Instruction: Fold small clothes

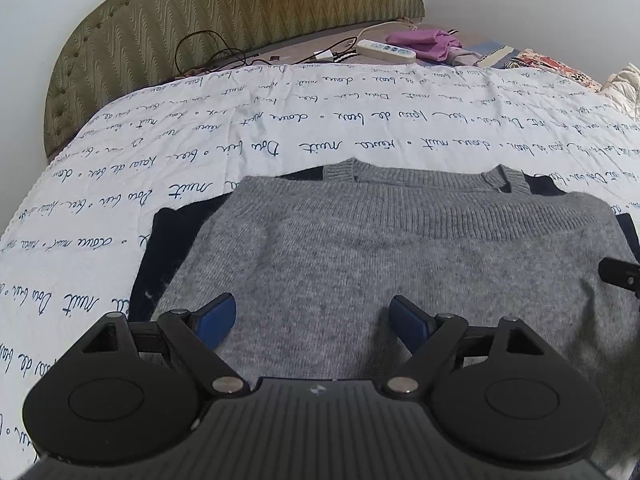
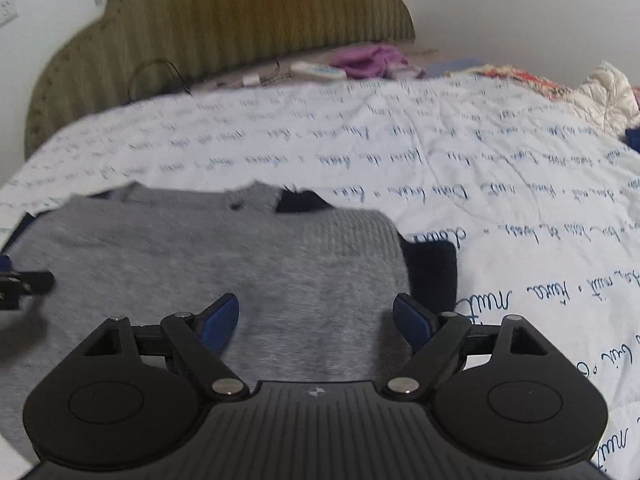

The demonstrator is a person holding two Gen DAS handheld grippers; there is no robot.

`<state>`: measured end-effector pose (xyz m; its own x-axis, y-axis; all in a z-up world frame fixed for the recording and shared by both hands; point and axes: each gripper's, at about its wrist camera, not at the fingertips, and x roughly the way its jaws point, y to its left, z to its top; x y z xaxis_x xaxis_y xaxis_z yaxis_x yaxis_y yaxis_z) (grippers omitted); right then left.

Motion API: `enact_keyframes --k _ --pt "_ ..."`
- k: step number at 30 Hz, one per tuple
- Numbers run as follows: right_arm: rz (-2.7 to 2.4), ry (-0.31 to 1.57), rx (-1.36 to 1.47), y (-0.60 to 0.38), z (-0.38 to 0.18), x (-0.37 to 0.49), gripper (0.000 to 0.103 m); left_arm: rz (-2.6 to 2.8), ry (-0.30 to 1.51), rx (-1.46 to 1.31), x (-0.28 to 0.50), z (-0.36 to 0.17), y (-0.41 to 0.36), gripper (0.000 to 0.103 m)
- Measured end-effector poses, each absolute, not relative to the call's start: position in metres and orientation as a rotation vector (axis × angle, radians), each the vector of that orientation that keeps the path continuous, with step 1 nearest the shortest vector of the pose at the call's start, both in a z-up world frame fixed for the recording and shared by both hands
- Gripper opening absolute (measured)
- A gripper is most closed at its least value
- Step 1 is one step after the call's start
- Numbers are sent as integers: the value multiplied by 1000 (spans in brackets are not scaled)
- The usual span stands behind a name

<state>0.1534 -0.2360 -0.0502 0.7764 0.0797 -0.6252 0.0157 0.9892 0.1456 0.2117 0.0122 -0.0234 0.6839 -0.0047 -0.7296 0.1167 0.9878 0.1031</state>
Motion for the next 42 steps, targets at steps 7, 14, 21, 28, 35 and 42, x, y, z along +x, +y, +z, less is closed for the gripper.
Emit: enact_keyframes --k 7,14,21,28,35,42 --pt "34 717 113 -221 -54 139 85 -64 810 126 193 -22 26 86" --pt "8 691 81 -206 -54 116 85 -48 821 107 171 -26 42 86" --pt "2 745 35 -187 -67 110 91 -41 833 117 156 -31 53 86" --pt "33 688 72 -177 -48 95 91 -30 808 127 149 -22 57 86" --pt "112 649 55 -145 -33 86 91 -29 792 138 148 -16 57 87" --pt "145 627 20 -124 -30 79 91 -22 790 139 149 -17 59 88"
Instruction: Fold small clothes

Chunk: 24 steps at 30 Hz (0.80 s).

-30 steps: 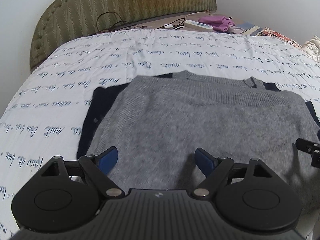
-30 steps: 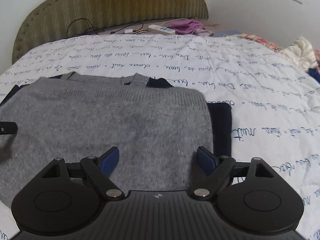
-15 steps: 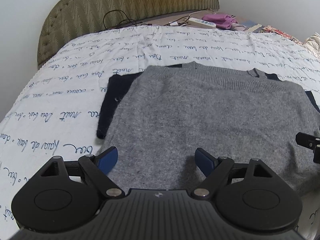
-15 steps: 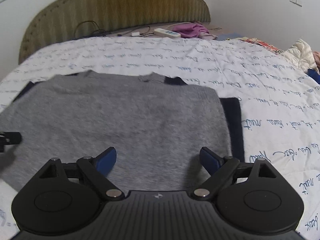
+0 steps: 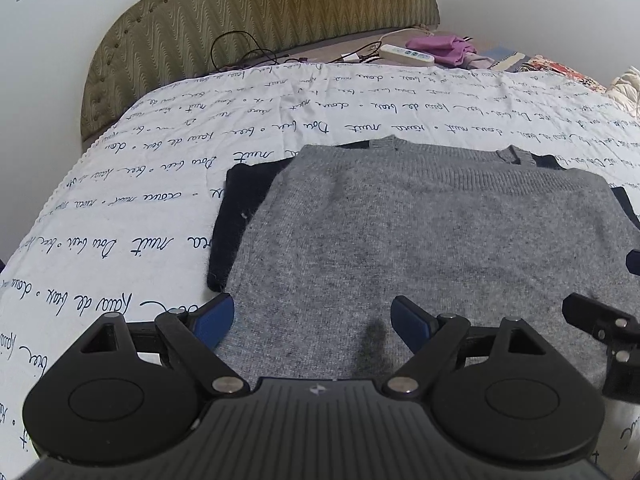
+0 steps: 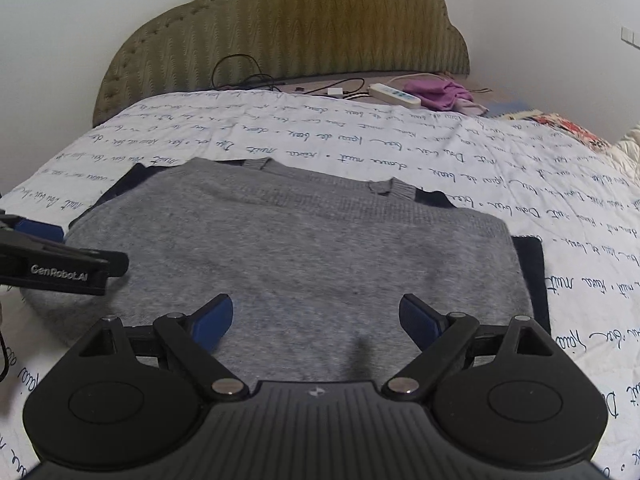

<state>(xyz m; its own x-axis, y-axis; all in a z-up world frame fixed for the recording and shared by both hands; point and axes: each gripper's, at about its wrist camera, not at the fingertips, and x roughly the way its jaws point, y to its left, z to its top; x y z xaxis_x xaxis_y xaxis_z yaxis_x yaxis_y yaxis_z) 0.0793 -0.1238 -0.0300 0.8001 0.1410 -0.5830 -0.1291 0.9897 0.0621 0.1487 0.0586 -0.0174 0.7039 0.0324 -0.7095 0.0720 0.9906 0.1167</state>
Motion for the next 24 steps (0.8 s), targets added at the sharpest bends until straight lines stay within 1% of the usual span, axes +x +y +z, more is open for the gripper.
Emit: enact_keyframes --k 12,15,18,21,24 --pt "112 667 29 -124 -53 81 91 -30 818 147 147 -32 56 88" --pt "104 695 49 -126 -64 83 91 -30 824 147 146 -37 57 90" --pt "93 694 56 -125 -71 80 101 -27 820 143 143 -41 57 94" --pt "85 687 57 -124 -75 77 103 -21 806 142 138 -46 57 97" --pt "81 670 64 -125 -78 74 103 -15 783 148 132 -51 57 100"
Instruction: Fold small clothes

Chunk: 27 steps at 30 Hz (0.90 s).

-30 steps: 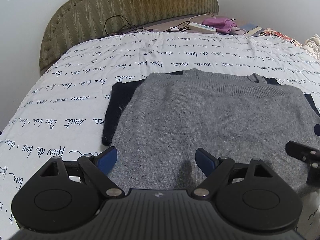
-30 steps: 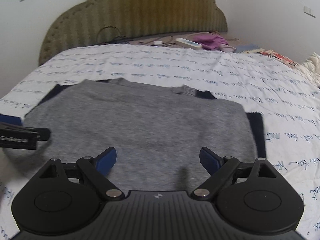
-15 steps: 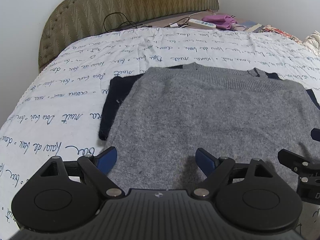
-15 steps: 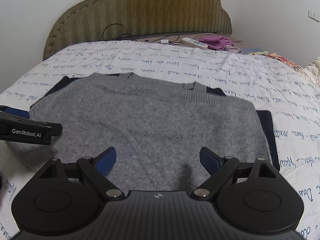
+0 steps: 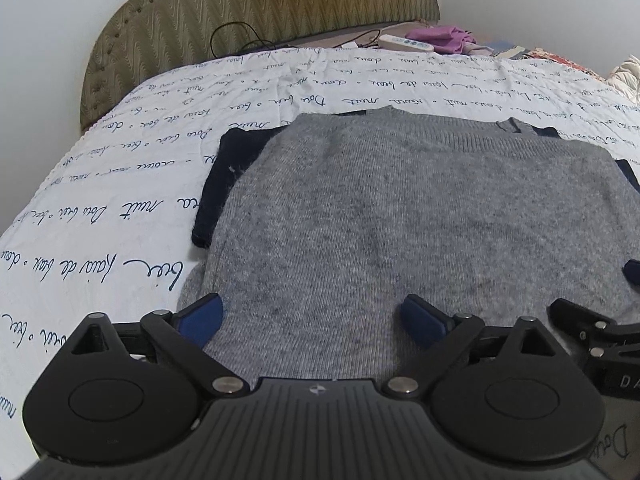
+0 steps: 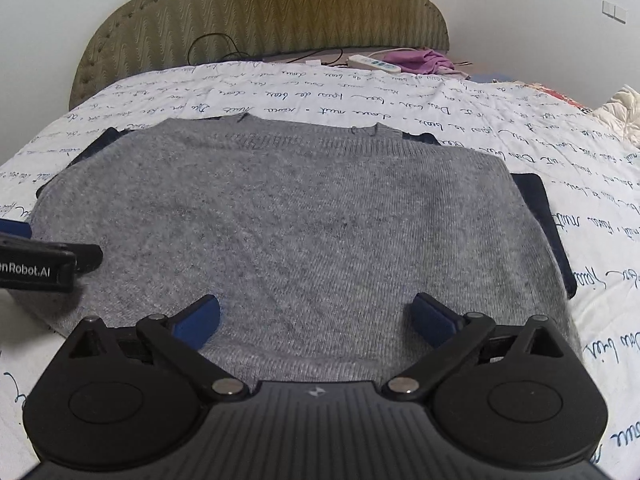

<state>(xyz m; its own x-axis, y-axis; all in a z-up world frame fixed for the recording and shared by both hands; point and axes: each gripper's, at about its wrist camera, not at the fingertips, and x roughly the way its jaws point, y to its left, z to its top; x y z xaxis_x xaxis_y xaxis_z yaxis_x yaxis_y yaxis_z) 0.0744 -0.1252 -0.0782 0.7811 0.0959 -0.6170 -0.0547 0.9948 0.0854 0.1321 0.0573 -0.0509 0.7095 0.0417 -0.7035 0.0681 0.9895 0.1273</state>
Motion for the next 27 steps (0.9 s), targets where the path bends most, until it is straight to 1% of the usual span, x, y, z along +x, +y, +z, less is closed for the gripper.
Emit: enact_keyframes --k 4,16,27 --pt "79 643 66 -125 -81 71 103 -11 751 148 126 -56 59 103" --pt "61 619 80 -124 -84 66 103 -12 660 151 114 -66 59 102" --pt "64 611 107 -127 -85 65 103 -14 643 138 113 -67 60 102"
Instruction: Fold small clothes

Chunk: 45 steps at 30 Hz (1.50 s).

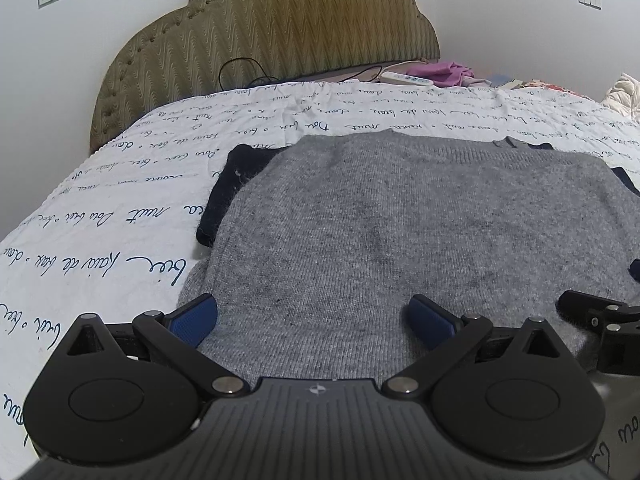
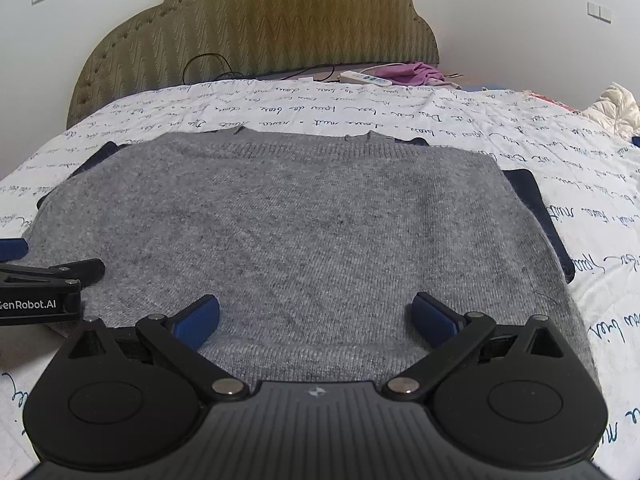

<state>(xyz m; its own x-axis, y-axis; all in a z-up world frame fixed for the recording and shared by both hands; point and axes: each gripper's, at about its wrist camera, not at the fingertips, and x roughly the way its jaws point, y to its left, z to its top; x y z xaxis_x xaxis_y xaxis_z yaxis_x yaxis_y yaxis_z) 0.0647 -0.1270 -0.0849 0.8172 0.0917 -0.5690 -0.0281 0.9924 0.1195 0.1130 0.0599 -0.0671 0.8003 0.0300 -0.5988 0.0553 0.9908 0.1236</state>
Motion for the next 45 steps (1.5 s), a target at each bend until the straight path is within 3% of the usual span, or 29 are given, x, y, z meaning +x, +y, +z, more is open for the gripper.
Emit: enact_keyframes --k 24,32,45 --pt "111 612 61 -115 -67 56 103 -49 661 197 111 -43 71 102" --pt "210 463 -257 -56 -50 35 103 -81 680 140 161 -4 111 103" --pt "363 326 -613 37 -67 13 103 -211 919 -146 266 -29 157 97"
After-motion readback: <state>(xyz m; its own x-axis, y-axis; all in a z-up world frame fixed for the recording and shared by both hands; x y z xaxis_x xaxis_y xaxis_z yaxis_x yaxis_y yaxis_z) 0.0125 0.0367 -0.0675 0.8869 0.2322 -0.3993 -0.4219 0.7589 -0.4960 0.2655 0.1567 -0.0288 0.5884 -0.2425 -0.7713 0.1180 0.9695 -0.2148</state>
